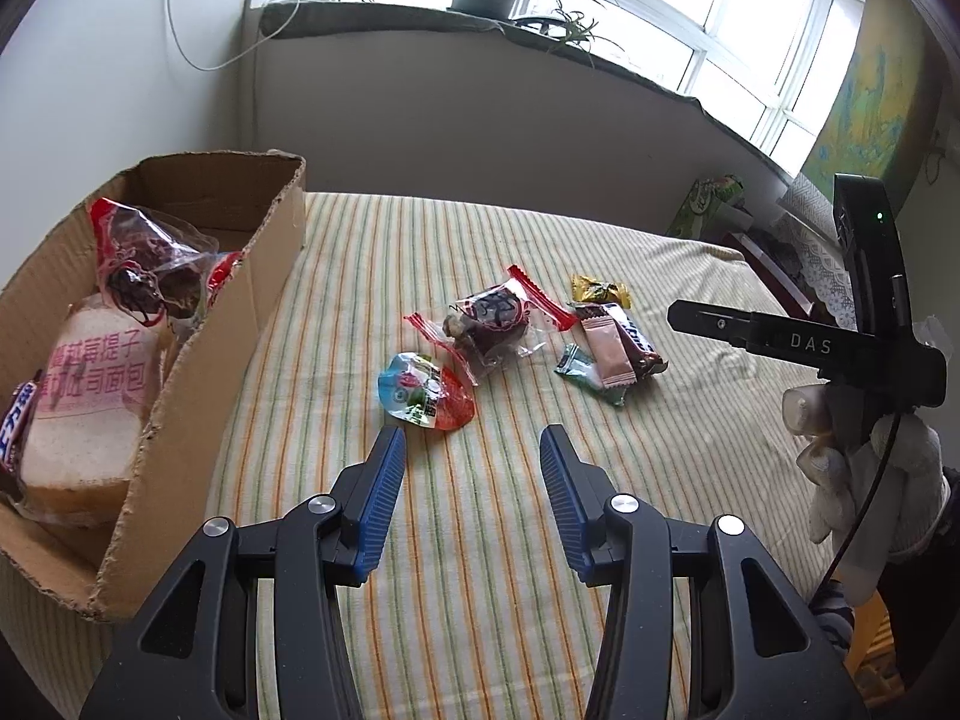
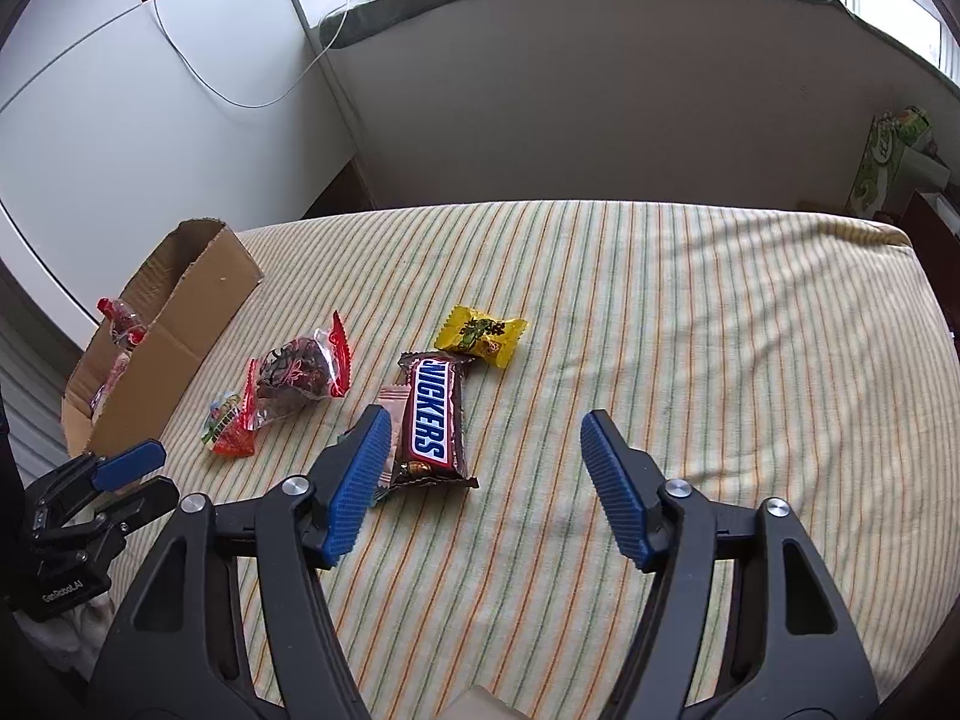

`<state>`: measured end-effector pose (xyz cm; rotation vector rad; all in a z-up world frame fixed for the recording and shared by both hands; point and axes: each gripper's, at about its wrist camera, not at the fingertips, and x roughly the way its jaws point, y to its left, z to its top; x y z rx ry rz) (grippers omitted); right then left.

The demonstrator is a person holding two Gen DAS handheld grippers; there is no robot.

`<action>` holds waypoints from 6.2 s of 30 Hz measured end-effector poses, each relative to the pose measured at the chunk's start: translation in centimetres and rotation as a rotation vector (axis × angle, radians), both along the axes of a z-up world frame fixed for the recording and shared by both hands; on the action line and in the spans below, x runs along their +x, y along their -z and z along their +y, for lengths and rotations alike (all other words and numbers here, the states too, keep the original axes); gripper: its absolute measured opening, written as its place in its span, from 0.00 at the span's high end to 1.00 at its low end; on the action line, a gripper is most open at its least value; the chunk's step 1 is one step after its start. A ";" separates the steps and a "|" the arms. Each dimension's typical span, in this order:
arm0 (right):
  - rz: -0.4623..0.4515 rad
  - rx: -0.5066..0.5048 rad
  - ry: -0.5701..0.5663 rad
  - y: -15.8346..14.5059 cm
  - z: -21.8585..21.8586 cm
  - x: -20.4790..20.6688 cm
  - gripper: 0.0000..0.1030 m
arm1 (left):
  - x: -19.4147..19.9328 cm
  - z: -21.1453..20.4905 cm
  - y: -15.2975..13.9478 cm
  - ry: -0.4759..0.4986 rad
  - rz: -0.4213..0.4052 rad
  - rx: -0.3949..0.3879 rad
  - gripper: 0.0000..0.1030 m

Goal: Organize snacks
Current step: 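Move both open tools back over the remaining snacks, then grasp the red-and-clear candy pouch with the left tool while the right tool grasps a Snickers bar, then carry the candy pouch and Snickers bar over the box with both tools, then lower both snacks into the box and open both tools, then move both open tools back over the remaining snacks on the bedspread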

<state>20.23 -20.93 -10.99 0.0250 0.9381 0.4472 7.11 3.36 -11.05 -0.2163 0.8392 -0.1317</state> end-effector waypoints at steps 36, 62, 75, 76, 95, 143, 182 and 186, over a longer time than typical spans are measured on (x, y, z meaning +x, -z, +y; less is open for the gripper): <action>0.022 -0.102 -0.107 2.9 5.6 1.8 0.71 | 3.9 0.0 2.8 -0.066 0.053 0.072 0.65; -0.033 -0.084 -0.088 0.2 2.4 -1.9 0.71 | 1.5 -0.1 0.1 -0.045 -0.007 0.015 0.76; -0.083 -0.085 -0.106 -2.6 3.1 -4.7 0.71 | -1.4 0.2 -3.1 -0.047 -0.090 0.015 0.76; -0.089 -0.084 -0.109 -2.8 3.4 -4.9 0.71 | -1.7 0.3 -3.3 -0.049 -0.095 0.014 0.76; -0.185 -0.052 -0.271 -8.1 12.7 -8.3 0.71 | -5.1 7.3 -5.9 -0.154 -0.161 -0.006 0.76; -0.085 -0.053 -0.465 -4.7 29.8 -5.6 0.71 | -3.9 19.2 -3.8 -0.339 -0.109 0.059 0.76; -0.199 -0.031 -0.396 -8.9 23.5 -8.4 0.38 | -5.8 17.2 -6.2 -0.343 -0.142 0.069 0.68; -0.225 -0.033 -0.368 -9.4 21.4 -9.1 0.28 | -6.0 15.9 -6.8 -0.317 -0.157 0.073 0.68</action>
